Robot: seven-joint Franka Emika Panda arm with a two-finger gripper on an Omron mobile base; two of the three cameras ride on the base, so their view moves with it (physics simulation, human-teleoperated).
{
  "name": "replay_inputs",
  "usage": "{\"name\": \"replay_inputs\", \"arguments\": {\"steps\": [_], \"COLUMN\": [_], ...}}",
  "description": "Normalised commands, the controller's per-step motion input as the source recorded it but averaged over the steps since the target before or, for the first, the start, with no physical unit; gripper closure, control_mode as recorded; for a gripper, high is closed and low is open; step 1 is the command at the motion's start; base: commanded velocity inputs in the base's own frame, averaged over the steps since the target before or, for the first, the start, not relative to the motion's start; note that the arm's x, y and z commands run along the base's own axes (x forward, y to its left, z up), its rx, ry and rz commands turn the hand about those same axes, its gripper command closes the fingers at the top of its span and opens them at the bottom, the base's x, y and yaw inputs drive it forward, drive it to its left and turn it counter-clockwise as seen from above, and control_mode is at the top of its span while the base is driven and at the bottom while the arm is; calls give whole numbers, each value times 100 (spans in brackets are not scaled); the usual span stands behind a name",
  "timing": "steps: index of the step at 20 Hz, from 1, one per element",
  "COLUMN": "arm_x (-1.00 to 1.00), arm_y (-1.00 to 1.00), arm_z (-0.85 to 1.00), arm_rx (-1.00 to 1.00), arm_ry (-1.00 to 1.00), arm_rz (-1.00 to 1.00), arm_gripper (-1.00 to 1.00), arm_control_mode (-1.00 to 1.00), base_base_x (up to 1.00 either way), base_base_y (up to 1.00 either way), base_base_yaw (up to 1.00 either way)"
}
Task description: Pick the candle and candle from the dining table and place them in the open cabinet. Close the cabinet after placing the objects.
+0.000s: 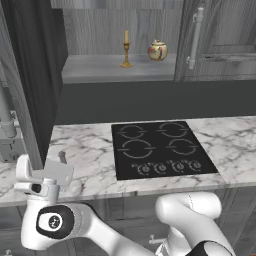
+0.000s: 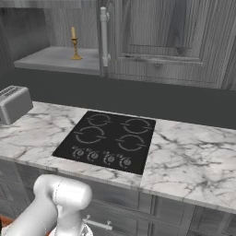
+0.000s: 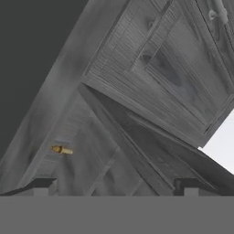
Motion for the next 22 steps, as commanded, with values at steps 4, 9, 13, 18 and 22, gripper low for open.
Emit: {"name": "replay_inputs", "arguments": {"steps": [4, 9, 13, 18, 22], "arm_x": [-1, -2, -1, -1, -11], "arm_y": [13, 33, 35, 24, 2], "arm_z": [0, 0, 0, 0, 18], "arm_rx": [0, 0, 0, 3, 16], "arm_ry": [0, -2, -2, -5, -10], "arm_rz": [0, 0, 0, 0, 0], "arm_gripper": [-100, -100, -100, -100, -100], "arm_control_mode": [-100, -100, -100, -100, -100], "base_base_x": [0, 0, 0, 0, 0], "base_base_y": [0, 0, 0, 0, 0], "base_base_yaw": [0, 0, 0, 0, 0]}}
